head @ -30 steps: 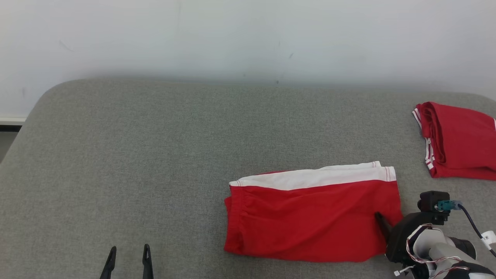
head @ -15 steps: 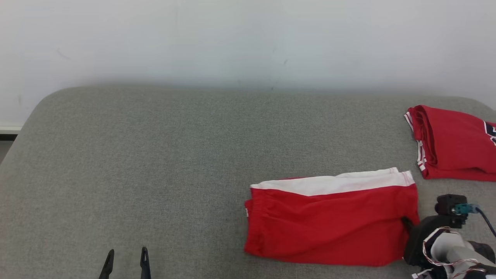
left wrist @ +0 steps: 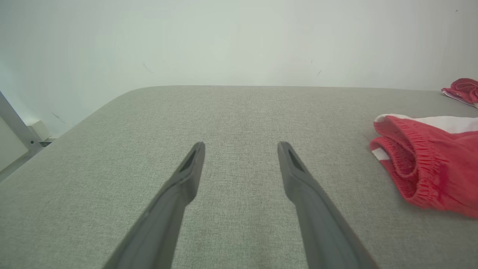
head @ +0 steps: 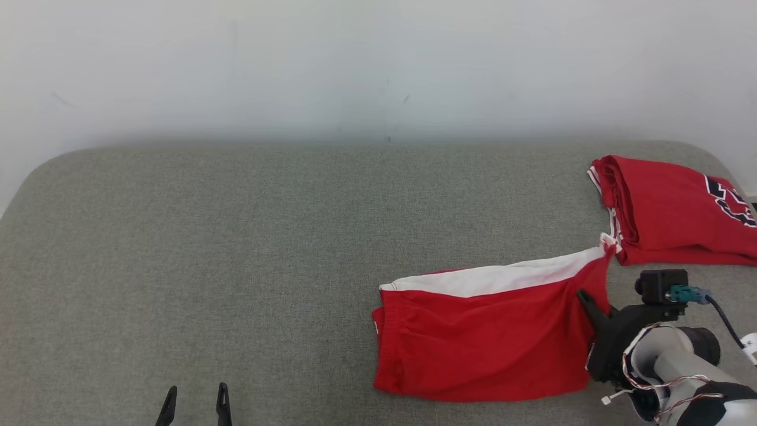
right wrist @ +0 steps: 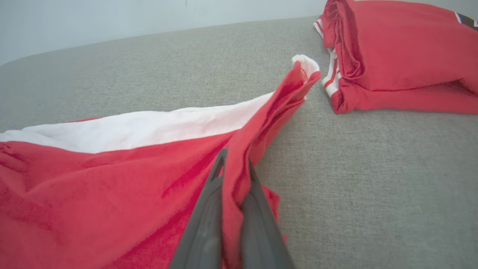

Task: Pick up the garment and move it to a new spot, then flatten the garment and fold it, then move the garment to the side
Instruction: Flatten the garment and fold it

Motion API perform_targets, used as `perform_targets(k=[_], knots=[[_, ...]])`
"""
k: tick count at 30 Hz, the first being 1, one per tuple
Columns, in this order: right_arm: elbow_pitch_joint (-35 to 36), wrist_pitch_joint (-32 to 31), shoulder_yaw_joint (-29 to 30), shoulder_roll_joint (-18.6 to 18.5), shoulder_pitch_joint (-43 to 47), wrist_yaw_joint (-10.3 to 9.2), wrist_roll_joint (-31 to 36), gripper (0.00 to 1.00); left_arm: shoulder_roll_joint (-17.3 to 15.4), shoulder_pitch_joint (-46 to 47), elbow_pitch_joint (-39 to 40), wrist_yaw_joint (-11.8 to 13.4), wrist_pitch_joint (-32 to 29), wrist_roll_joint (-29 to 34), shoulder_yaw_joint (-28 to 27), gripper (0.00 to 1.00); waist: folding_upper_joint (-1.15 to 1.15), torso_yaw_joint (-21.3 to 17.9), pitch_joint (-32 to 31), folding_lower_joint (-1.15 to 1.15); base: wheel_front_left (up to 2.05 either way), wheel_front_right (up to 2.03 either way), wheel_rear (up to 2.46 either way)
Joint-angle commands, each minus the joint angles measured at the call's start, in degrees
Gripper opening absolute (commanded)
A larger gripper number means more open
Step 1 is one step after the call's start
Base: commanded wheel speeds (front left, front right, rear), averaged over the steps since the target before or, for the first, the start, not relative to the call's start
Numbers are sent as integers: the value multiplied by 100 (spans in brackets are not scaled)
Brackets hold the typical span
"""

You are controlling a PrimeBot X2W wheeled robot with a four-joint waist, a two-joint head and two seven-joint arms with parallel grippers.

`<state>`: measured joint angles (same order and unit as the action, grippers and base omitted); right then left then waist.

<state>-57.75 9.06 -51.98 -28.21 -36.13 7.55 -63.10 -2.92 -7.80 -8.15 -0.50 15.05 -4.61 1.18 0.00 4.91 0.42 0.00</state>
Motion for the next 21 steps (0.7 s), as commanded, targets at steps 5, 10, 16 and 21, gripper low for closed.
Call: perform_targets(k=[5,10,16,21], knots=[[1001,56,-193,123,137,-17,46,0,5,-11,5,-11,16,0,3,100,0,1,6,0,0,0,0],[1490,-22,-257,264,225,-17,81,0,4,46,-7,-9,16,-12,62,100,0,63,49,0,0,0,0],[1881,-125,-312,804,417,-17,253,0,6,189,-2,21,16,-45,141,100,0,230,166,0,0,0,0],[1793,-35,-206,1316,333,-17,470,0,6,232,-22,23,16,-72,174,100,0,319,228,0,0,0,0]])
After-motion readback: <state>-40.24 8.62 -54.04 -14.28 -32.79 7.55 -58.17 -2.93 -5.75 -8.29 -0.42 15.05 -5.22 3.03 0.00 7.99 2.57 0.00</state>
